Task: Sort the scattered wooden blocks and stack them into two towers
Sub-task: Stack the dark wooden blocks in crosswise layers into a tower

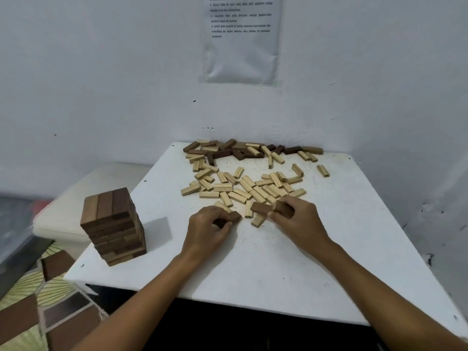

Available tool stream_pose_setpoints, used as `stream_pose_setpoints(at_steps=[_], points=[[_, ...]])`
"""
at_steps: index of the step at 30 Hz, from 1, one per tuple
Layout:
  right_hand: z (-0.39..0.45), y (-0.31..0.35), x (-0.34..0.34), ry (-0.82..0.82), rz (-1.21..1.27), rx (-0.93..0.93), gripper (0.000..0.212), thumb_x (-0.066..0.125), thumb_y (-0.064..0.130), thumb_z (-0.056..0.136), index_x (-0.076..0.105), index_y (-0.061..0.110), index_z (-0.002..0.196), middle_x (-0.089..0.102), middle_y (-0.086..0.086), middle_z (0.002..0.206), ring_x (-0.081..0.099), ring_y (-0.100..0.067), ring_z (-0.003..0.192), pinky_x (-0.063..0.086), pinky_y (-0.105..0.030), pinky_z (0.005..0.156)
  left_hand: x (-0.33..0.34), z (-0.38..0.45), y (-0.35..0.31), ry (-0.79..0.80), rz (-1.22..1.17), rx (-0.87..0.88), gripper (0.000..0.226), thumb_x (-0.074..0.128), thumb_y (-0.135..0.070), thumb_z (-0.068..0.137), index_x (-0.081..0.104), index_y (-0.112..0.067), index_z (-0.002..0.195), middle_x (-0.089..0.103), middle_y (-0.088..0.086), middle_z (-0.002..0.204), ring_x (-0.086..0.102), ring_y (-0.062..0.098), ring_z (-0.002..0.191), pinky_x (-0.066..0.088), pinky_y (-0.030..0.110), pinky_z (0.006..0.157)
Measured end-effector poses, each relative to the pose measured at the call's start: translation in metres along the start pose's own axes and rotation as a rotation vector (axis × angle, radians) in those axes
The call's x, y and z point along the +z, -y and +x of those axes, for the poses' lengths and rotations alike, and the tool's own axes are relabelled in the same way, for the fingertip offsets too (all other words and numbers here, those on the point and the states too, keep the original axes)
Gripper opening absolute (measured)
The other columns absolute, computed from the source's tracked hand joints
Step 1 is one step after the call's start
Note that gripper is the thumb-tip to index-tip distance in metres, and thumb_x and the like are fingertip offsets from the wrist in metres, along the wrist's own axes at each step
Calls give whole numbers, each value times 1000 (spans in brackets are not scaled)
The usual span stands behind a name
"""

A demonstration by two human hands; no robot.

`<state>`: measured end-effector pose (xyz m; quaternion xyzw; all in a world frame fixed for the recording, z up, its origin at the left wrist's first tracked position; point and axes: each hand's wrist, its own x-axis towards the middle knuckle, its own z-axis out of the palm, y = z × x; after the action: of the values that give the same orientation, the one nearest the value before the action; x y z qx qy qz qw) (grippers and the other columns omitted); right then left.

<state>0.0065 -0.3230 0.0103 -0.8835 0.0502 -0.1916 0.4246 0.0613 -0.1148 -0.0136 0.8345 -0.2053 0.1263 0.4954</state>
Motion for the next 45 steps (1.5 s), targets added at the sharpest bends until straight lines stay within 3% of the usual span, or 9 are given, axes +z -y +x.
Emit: stream_pose_setpoints(at_steps=[7,10,15,20,25,28,33,37,45], points=[[-30,19,33,149,-81,-29,17,72,27,82,60,17,75,61,1,73,57,-19,73,48,-37,68,-20,-15,17,96,190,65,3,75,-13,72,75,-14,74,67,-6,82,62,8,77,52,30,69],[-36,29,43,175,-232,-50,30,70,34,84,48,20,68,54,3,68,54,-19,68,42,-35,61,-28,-21,18,143,217,66,14,80,-22,72,78,-13,82,68,-5,89,62,5,78,49,20,70],[-39,36,52,283,-222,-46,31,72,39,79,52,16,72,51,1,77,51,-19,73,39,-30,61,-38,-26,20,218,198,138,20,77,-38,74,78,-21,84,67,-5,89,61,5,76,51,27,72],[-26,35,41,298,-94,6,13,60,27,91,61,17,82,48,-3,89,52,-16,80,39,-23,67,-41,-23,20,311,253,89,50,64,-59,66,75,-27,102,63,-9,114,51,10,109,41,29,94],[-21,27,38,238,-178,16,30,66,31,86,54,17,63,53,0,67,49,-15,64,37,-32,58,-30,-19,10,370,328,76,57,77,-56,65,64,-40,119,53,-12,135,36,12,124,30,39,101],[-19,19,38,239,-147,38,29,68,36,85,65,8,80,58,-3,71,54,-18,67,44,-34,63,-23,-18,7,357,293,65,53,77,-53,66,65,-37,116,60,-18,121,40,9,114,35,39,96],[-12,15,13,512,-43,57,54,72,21,83,56,23,134,54,8,127,59,-3,81,45,-17,71,-24,-16,11,365,225,43,57,80,-50,62,67,-30,113,62,-21,106,46,10,105,41,34,90],[-10,15,6,659,-81,43,67,78,9,73,55,19,135,46,14,133,65,-9,82,52,-22,72,-26,-16,11,398,171,48,62,86,-51,58,67,-29,112,65,-18,106,50,7,101,42,24,82],[-18,17,24,521,-73,-65,63,83,20,70,61,15,129,58,3,127,61,-10,80,47,-15,67,-24,-18,6,422,223,60,82,83,-67,50,65,-22,117,61,-10,107,55,5,99,48,25,85]])
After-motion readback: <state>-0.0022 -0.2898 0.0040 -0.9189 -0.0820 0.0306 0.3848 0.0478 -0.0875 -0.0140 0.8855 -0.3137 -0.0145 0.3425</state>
